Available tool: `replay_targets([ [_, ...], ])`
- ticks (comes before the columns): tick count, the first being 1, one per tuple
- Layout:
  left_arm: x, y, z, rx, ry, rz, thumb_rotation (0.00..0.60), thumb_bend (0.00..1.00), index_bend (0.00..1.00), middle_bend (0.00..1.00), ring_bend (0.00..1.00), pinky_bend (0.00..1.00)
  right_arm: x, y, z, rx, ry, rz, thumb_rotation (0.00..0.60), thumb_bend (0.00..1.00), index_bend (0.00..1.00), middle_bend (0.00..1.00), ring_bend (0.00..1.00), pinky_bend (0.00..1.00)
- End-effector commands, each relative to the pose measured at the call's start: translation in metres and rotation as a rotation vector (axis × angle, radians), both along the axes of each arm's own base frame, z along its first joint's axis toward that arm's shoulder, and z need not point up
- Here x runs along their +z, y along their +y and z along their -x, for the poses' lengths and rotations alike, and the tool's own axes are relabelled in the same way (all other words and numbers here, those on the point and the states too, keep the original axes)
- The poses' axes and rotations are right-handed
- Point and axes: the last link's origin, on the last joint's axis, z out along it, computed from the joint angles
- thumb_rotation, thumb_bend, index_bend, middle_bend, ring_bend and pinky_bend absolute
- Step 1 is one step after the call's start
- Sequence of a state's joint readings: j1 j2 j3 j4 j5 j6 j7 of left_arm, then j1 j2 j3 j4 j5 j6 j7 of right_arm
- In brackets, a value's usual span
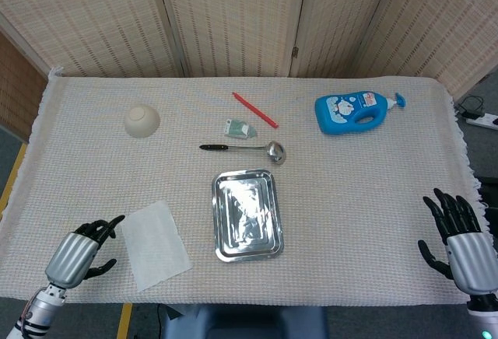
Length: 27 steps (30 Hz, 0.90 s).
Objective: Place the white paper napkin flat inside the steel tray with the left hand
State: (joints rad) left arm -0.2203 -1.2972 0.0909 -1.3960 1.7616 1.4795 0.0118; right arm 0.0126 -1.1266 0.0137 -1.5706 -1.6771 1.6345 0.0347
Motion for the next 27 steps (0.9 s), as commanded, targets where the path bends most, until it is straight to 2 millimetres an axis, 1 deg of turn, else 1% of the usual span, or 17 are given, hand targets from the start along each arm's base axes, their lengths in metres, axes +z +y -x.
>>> replay_targets([
  [1, -0.017, -0.001, 0.002, -0.108, 0.009, 0.024, 0.6, 0.21, 0.27, 0.94, 0.76, 0.85, -0.003, -0.004, 0.002, -0.015, 0.002, -0.008, 0.6, 0.43, 0.0, 0.0, 0.0, 0.0],
  [2, -0.022, -0.001, 0.002, -0.151, -0.013, 0.006, 0.6, 0.21, 0.3, 0.97, 0.81, 0.88, -0.005, -0.006, 0.003, -0.023, 0.005, -0.012, 0.6, 0.43, 0.0, 0.0, 0.0, 0.0],
  [3, -0.026, -0.001, 0.002, -0.178, -0.03, -0.001, 0.6, 0.21, 0.35, 1.0, 0.88, 0.94, -0.006, -0.007, 0.004, -0.025, 0.005, -0.016, 0.6, 0.43, 0.0, 0.0, 0.0, 0.0],
  [4, -0.031, -0.002, 0.006, -0.202, -0.048, 0.002, 0.6, 0.21, 0.4, 1.0, 0.94, 0.98, -0.007, -0.008, 0.003, -0.025, 0.005, -0.02, 0.6, 0.43, 0.0, 0.0, 0.0, 0.0],
  [5, -0.035, -0.003, 0.009, -0.21, -0.062, 0.009, 0.6, 0.21, 0.44, 1.0, 0.98, 1.0, -0.008, -0.008, 0.003, -0.023, 0.006, -0.021, 0.6, 0.43, 0.0, 0.0, 0.0, 0.0],
  [6, -0.038, -0.003, 0.012, -0.213, -0.072, 0.017, 0.6, 0.21, 0.46, 1.0, 0.99, 1.0, -0.008, -0.008, 0.003, -0.022, 0.007, -0.021, 0.6, 0.43, 0.0, 0.0, 0.0, 0.0],
  [10, -0.051, -0.001, 0.026, -0.229, -0.072, 0.05, 0.6, 0.21, 0.5, 1.0, 1.0, 1.0, -0.009, -0.01, 0.004, -0.028, 0.009, -0.019, 0.6, 0.43, 0.0, 0.0, 0.0, 0.0],
  [14, -0.057, 0.002, 0.037, -0.234, -0.044, 0.079, 0.6, 0.21, 0.52, 1.0, 1.0, 1.0, -0.009, -0.011, 0.004, -0.029, 0.008, -0.018, 0.6, 0.43, 0.0, 0.0, 0.0, 0.0],
  [19, -0.056, 0.006, 0.054, -0.213, 0.025, 0.099, 0.6, 0.21, 0.48, 1.0, 1.0, 1.0, -0.009, -0.011, 0.006, -0.04, 0.011, -0.015, 0.6, 0.43, 0.0, 0.0, 0.0, 0.0],
  [27, -0.055, 0.014, 0.064, -0.214, 0.088, 0.094, 0.6, 0.21, 0.47, 1.0, 1.0, 1.0, -0.012, -0.011, 0.006, -0.051, 0.015, -0.027, 0.6, 0.43, 0.0, 0.0, 0.0, 0.0],
])
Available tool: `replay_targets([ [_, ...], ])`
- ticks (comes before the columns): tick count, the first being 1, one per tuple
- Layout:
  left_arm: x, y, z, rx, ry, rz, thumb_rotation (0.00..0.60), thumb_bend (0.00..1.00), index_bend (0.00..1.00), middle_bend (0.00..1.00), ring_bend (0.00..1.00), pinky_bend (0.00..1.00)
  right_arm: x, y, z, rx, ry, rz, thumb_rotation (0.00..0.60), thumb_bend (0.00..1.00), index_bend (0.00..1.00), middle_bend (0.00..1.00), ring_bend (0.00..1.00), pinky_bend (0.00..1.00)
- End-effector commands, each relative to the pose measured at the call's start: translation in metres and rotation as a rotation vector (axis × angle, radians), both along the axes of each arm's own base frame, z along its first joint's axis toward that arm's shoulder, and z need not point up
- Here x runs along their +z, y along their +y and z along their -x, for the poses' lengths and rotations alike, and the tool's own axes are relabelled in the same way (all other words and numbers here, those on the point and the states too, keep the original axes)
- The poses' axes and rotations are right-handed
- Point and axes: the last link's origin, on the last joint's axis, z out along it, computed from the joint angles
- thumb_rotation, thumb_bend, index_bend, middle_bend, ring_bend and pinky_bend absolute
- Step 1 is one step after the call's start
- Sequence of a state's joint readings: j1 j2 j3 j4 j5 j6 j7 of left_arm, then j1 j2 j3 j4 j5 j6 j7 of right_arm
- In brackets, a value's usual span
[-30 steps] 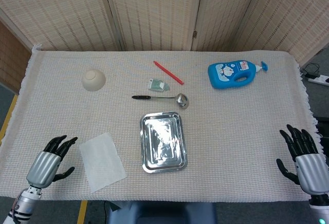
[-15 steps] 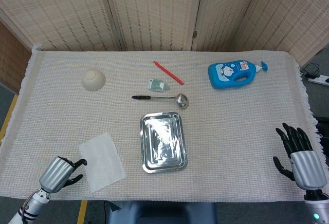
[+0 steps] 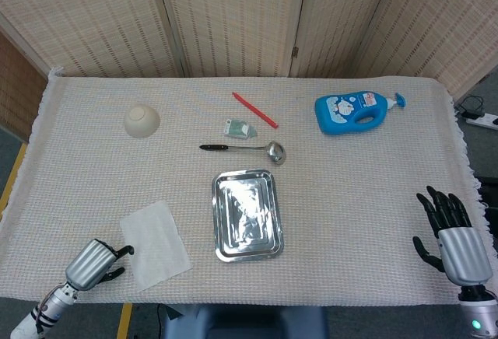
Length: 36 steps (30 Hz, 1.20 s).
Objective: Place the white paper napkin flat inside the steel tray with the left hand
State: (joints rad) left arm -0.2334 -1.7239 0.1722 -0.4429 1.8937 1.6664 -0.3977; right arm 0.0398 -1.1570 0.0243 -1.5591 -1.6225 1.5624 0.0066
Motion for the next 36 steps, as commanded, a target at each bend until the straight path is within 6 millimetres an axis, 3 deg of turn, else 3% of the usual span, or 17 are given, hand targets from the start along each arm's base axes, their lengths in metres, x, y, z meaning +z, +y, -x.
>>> replay_targets([
  [1, -0.002, 0.003, 0.002, 0.007, 0.006, -0.002, 0.6, 0.21, 0.47, 1.0, 1.0, 1.0, 0.002, 0.001, 0.0, -0.004, 0.002, 0.009, 0.6, 0.43, 0.0, 0.0, 0.0, 0.0],
  [14, -0.014, 0.013, 0.001, 0.014, 0.019, 0.009, 0.6, 0.21, 0.47, 1.0, 1.0, 1.0, 0.008, 0.002, 0.001, -0.014, 0.001, 0.041, 0.6, 0.43, 0.0, 0.0, 0.0, 0.0],
  [30, -0.033, 0.026, -0.016, 0.0, -0.069, 0.029, 0.6, 0.21, 0.5, 1.0, 1.0, 1.0, 0.015, -0.003, 0.004, -0.035, 0.009, 0.119, 0.6, 0.43, 0.0, 0.0, 0.0, 0.0],
  [36, -0.04, 0.026, -0.018, 0.02, -0.102, 0.051, 0.6, 0.32, 0.49, 1.0, 1.0, 1.0, 0.017, -0.004, 0.004, -0.037, 0.007, 0.124, 0.6, 0.43, 0.0, 0.0, 0.0, 0.0],
])
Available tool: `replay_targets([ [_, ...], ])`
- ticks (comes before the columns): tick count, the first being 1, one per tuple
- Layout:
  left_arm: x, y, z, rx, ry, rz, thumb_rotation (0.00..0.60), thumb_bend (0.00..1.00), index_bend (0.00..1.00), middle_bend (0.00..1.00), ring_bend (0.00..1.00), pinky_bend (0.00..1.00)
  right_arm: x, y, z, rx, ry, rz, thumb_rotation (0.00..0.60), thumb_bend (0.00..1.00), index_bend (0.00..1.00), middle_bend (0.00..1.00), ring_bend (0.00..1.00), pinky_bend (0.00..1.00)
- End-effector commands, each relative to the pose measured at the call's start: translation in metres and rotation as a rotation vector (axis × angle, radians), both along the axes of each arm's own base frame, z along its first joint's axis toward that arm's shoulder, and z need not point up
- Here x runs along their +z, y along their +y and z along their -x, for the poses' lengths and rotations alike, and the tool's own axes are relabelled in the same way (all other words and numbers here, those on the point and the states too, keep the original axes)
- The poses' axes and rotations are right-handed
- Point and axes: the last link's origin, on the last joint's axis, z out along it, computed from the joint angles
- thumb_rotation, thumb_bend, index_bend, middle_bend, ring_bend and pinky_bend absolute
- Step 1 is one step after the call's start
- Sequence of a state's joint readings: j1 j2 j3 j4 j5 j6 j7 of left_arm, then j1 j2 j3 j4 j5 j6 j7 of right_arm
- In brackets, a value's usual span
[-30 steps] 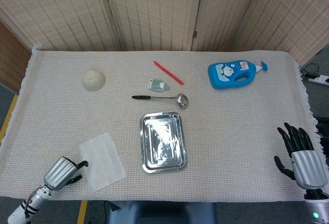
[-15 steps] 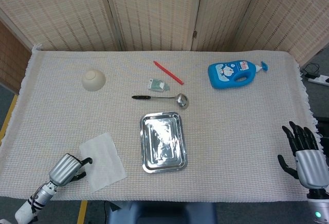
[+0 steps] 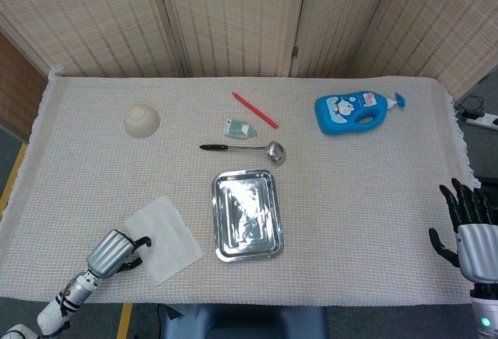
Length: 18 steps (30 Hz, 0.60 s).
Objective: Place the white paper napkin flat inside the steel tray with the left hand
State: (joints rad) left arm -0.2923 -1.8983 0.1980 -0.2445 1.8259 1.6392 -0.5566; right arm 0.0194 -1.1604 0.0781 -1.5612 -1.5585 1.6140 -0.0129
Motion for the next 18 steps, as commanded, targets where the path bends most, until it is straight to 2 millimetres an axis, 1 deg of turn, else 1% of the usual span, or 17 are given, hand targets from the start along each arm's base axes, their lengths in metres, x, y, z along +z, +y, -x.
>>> replay_targets([
  [1, -0.0042, -0.0006, -0.0004, 0.008, -0.005, 0.011, 0.6, 0.35, 0.49, 1.0, 1.0, 1.0, 0.0, -0.0002, 0.0001, 0.0, 0.0, -0.001, 0.6, 0.43, 0.0, 0.0, 0.0, 0.0],
  [6, -0.0091, -0.0013, -0.0022, 0.021, -0.024, 0.005, 0.6, 0.47, 0.49, 1.0, 1.0, 1.0, -0.0006, 0.0, -0.0003, 0.001, -0.002, -0.007, 0.6, 0.43, 0.0, 0.0, 0.0, 0.0],
  [11, -0.0079, -0.0014, -0.0056, 0.014, -0.05, -0.028, 0.6, 0.59, 0.52, 1.0, 1.0, 1.0, -0.0013, 0.0, -0.0005, 0.003, 0.0, -0.014, 0.6, 0.43, 0.0, 0.0, 0.0, 0.0],
  [15, -0.0059, -0.0003, -0.0081, 0.013, -0.074, -0.059, 0.6, 0.63, 0.54, 1.0, 1.0, 1.0, -0.0023, -0.0006, -0.0008, 0.004, 0.002, -0.021, 0.6, 0.43, 0.0, 0.0, 0.0, 0.0],
  [18, -0.0058, -0.0001, -0.0078, 0.015, -0.074, -0.063, 0.6, 0.64, 0.55, 1.0, 1.0, 1.0, -0.0023, -0.0006, -0.0011, 0.005, 0.002, -0.02, 0.6, 0.43, 0.0, 0.0, 0.0, 0.0],
])
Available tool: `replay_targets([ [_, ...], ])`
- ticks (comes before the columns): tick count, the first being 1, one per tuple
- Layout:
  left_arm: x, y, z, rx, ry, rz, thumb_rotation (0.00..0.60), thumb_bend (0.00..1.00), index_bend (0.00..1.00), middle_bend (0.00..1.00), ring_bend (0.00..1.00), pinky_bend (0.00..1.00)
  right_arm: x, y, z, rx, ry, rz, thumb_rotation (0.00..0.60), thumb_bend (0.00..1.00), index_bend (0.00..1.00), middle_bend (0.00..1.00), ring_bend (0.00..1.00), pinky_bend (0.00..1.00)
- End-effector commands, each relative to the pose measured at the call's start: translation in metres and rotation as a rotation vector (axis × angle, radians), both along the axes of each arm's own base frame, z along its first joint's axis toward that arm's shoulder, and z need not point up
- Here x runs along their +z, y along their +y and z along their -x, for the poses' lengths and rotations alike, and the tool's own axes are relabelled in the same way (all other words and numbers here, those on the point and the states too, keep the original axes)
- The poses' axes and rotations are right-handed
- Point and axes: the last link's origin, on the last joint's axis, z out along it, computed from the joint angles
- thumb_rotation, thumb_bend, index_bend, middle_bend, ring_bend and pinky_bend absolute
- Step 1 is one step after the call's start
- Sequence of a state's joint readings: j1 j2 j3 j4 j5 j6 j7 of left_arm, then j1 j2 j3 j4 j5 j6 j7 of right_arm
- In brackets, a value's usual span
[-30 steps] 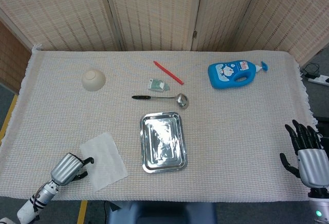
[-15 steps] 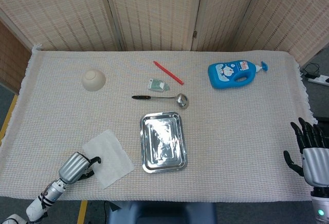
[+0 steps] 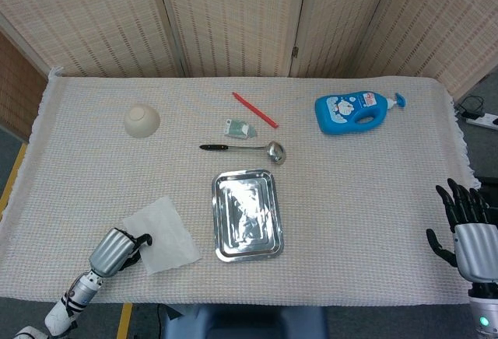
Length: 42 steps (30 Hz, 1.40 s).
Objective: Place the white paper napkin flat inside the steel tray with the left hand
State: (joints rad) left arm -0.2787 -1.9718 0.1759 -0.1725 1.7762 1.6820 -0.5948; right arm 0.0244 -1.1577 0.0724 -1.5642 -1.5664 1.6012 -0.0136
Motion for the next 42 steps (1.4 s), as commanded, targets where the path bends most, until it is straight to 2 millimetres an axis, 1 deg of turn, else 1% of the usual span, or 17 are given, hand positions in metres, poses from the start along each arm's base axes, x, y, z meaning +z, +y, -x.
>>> replay_targets([
  [1, 0.0, 0.0, 0.0, -0.001, -0.001, -0.005, 0.6, 0.64, 0.54, 1.0, 1.0, 1.0, 0.0, 0.0, 0.0, 0.001, 0.001, 0.0, 0.6, 0.43, 0.0, 0.0, 0.0, 0.0],
  [6, 0.004, 0.001, -0.002, -0.013, -0.01, -0.024, 0.6, 0.64, 0.54, 1.0, 1.0, 1.0, -0.001, 0.0, 0.0, 0.001, 0.0, -0.004, 0.6, 0.43, 0.0, 0.0, 0.0, 0.0],
  [10, 0.011, 0.006, -0.007, -0.041, -0.028, -0.067, 0.6, 0.64, 0.54, 1.0, 1.0, 1.0, -0.001, 0.0, -0.001, 0.003, -0.001, -0.007, 0.6, 0.43, 0.0, 0.0, 0.0, 0.0],
  [18, 0.038, 0.028, -0.026, -0.124, -0.108, -0.223, 0.6, 0.64, 0.54, 1.0, 1.0, 1.0, 0.002, 0.004, -0.004, 0.019, -0.017, -0.014, 0.6, 0.43, 0.0, 0.0, 0.0, 0.0],
  [20, 0.042, 0.033, -0.033, -0.146, -0.13, -0.255, 0.6, 0.64, 0.54, 1.0, 1.0, 1.0, 0.003, 0.005, -0.005, 0.023, -0.024, -0.014, 0.6, 0.43, 0.0, 0.0, 0.0, 0.0],
  [23, 0.043, 0.038, -0.044, -0.193, -0.151, -0.279, 0.6, 0.64, 0.54, 1.0, 1.0, 1.0, 0.005, 0.007, -0.006, 0.031, -0.033, -0.014, 0.6, 0.43, 0.0, 0.0, 0.0, 0.0],
  [30, 0.035, 0.047, -0.07, -0.291, -0.155, -0.279, 0.6, 0.64, 0.54, 1.0, 1.0, 1.0, 0.014, 0.013, -0.009, 0.052, -0.062, 0.002, 0.6, 0.43, 0.0, 0.0, 0.0, 0.0],
  [34, 0.025, 0.051, -0.087, -0.339, -0.154, -0.263, 0.6, 0.64, 0.54, 1.0, 1.0, 1.0, 0.019, 0.017, -0.009, 0.062, -0.081, 0.007, 0.6, 0.43, 0.0, 0.0, 0.0, 0.0],
  [39, 0.006, 0.062, -0.119, -0.407, -0.161, -0.235, 0.6, 0.64, 0.54, 1.0, 1.0, 1.0, 0.025, 0.023, -0.01, 0.071, -0.098, 0.009, 0.6, 0.43, 0.0, 0.0, 0.0, 0.0],
  [42, -0.005, 0.073, -0.14, -0.446, -0.152, -0.226, 0.6, 0.64, 0.54, 1.0, 1.0, 1.0, 0.025, 0.025, -0.008, 0.067, -0.101, -0.002, 0.6, 0.43, 0.0, 0.0, 0.0, 0.0],
])
